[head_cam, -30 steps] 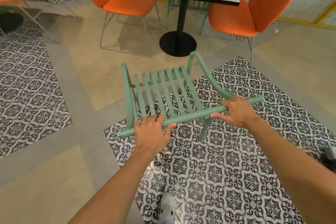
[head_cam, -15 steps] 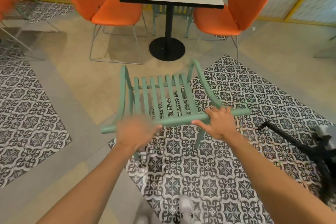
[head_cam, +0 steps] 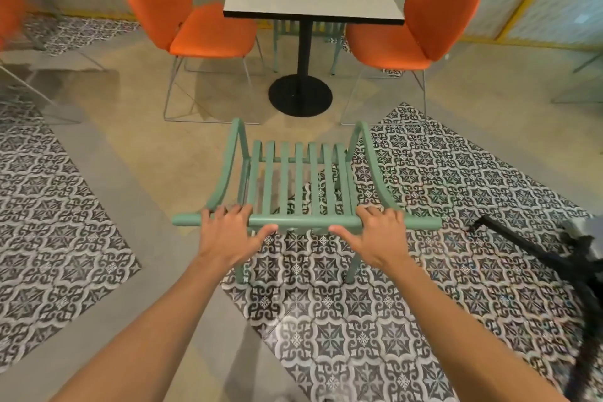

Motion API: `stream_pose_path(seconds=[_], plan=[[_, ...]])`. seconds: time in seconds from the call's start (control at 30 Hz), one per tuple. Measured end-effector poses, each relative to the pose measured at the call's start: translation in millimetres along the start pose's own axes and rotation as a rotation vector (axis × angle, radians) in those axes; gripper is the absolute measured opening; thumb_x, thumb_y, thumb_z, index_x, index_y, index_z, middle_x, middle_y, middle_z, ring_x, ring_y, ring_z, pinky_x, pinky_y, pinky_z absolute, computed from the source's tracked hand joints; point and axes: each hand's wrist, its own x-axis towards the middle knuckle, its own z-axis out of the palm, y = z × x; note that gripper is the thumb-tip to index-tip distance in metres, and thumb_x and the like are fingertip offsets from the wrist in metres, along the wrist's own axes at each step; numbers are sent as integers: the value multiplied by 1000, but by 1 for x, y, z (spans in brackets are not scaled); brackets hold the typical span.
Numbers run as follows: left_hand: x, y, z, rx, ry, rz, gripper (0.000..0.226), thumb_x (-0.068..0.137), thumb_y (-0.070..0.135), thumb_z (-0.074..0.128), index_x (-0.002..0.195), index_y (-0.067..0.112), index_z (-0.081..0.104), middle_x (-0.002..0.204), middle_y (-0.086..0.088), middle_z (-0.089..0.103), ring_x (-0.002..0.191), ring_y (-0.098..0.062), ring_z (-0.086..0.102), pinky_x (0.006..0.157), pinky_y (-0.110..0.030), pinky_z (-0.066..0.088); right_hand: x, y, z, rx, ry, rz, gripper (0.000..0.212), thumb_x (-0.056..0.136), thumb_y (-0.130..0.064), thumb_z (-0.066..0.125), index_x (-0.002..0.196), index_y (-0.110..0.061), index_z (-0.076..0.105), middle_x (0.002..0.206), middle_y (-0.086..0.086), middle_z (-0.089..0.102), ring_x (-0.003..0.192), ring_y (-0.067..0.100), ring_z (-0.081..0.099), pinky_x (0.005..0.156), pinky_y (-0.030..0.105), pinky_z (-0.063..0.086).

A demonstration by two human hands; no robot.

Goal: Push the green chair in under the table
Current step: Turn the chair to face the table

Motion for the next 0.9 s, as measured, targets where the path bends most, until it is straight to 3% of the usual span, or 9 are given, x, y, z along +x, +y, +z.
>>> stream_pose_path(seconds=[0.13,0.3,0.6,0.9], plan=[[5,1,4,-34,-8,4,93,74,87,6,120,24,57,117,-2,65,103,-25,54,93,-51,34,5,11,1,75,45,-13,100,70,-95,11,114,-24,66,92,-1,71,89,19,59,89,37,40],[22,1,6,-46,6,32,87,74,87,5,116,31,58,107,5,66,94,-20,50,87,-47,35,16,14,7,34,121,10,98,71,-94,8,104,-27,72,93,0,74,84,20,60,75,34,38],[91,-6,1,-49,85,67,85,75,85,7,112,31,61,104,5,67,94,-20,51,78,-41,28,84,20,10,11,159,61,95,69,-96,15,92,-25,74,79,2,71,77,21,58,78,39,41],[181,-4,3,-56,147,77,79,78,85,13,104,31,63,97,4,68,88,-21,50,77,-42,29,177,38,6,44,188,48,103,66,-97,11,104,-24,73,88,4,74,83,22,59,79,38,36]])
